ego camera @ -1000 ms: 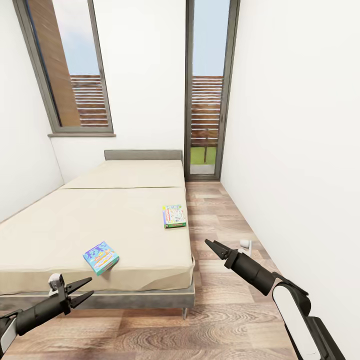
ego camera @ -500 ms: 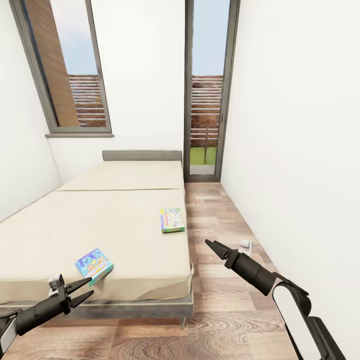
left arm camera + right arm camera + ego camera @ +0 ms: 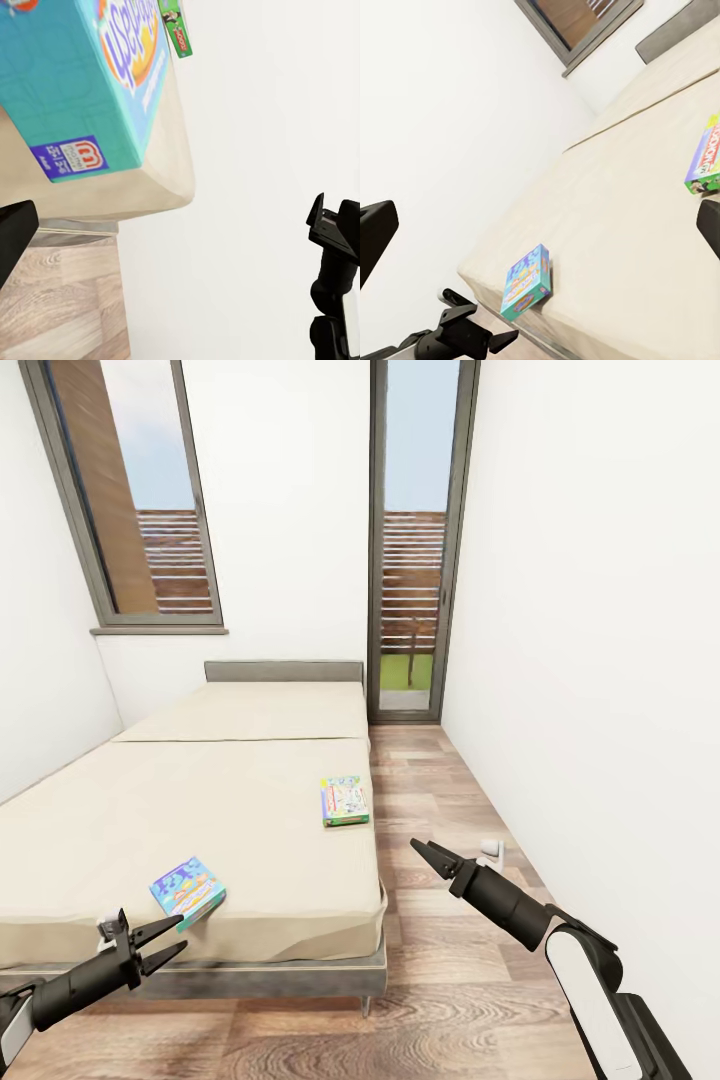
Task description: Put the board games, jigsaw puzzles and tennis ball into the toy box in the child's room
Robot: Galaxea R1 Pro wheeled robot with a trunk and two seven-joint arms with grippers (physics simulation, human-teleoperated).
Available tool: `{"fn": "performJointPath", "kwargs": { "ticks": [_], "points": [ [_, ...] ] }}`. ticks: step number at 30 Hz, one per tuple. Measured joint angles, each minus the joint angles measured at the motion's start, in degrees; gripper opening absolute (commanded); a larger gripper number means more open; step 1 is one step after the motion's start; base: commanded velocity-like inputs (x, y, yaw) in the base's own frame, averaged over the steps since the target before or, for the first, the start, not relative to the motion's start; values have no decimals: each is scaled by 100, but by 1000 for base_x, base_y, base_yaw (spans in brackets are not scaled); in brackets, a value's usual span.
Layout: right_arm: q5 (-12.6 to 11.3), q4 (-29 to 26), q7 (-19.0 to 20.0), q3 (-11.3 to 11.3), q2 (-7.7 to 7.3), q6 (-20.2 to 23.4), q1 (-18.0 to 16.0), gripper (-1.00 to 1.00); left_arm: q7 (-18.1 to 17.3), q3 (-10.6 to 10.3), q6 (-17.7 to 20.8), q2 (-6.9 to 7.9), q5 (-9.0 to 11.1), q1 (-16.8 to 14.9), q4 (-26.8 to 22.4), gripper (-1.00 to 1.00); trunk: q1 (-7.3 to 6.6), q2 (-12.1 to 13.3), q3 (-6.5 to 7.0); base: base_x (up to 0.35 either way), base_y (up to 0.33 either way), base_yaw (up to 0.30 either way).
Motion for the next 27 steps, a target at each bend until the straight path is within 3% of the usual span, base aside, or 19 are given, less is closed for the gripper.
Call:
{"fn": "performJointPath", "kwargs": {
  "ticks": [5,13,27],
  "points": [
    [0,0,0,0,0,2,0,100,0,0,1,2,0,0,1,100,0,0,0,0,0,0],
    [2,0,0,0,0,1,0,100,0,0,1,2,-1,0,0,100,21,-10,-177,0,0,0],
    [8,0,0,0,0,1,0,100,0,0,1,6,0,0,-2,100,21,-11,-177,0,0,0]
  ]
}}
